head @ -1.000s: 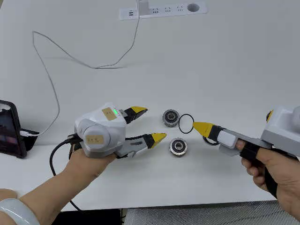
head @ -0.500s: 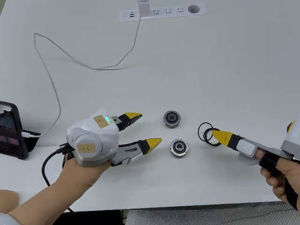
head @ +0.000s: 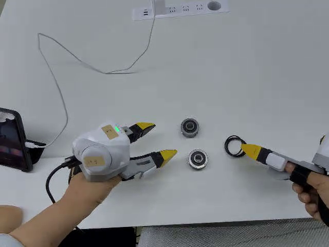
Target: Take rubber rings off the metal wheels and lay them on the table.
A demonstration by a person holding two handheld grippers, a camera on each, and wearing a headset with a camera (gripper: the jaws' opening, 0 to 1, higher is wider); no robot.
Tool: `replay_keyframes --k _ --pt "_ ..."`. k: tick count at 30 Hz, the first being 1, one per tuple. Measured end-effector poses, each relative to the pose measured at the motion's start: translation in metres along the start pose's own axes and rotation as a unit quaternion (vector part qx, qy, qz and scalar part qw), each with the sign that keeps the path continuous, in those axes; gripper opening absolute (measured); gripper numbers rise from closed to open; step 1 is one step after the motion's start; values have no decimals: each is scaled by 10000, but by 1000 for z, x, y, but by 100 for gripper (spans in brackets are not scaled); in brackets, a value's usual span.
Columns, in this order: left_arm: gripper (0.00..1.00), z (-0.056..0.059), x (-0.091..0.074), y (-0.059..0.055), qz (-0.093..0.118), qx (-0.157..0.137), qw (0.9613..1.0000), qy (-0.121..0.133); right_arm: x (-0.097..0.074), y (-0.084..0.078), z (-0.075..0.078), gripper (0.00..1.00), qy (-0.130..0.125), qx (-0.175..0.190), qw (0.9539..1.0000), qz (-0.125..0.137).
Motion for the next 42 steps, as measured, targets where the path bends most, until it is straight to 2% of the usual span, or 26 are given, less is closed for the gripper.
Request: replay_keyframes --k 9,15,24,37,42 --pt "47 0 -1 -1 -30 -1 10000 0 -2 3 4 8 -169 -197 9997 15" --pt "47 -1 -1 -1 -34 -5 10000 1 -4 3 6 11 -275 -422 9987 -63" --pt "47 0 -2 0 -26 7 10000 2 -7 3 5 16 -325 -565 9979 -69" --pt "47 5 -12 1 26 -52 10000 40 -8 2 -5 21 -196 -774 9968 -76" --pt "47 8 -19 1 73 -163 9998 82 -8 1 -10 22 -153 -897 9958 -128"
Point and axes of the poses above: the centre of the closed fingertips' face, and the gripper's own axes: x roughly forward along the fingers, z roughly to its right, y roughly out of its top, the point moved 7 cm from there along -x, roughly backward along the fingers, and after that the axes turned 7 degrees about y, right-handed, at the moved point
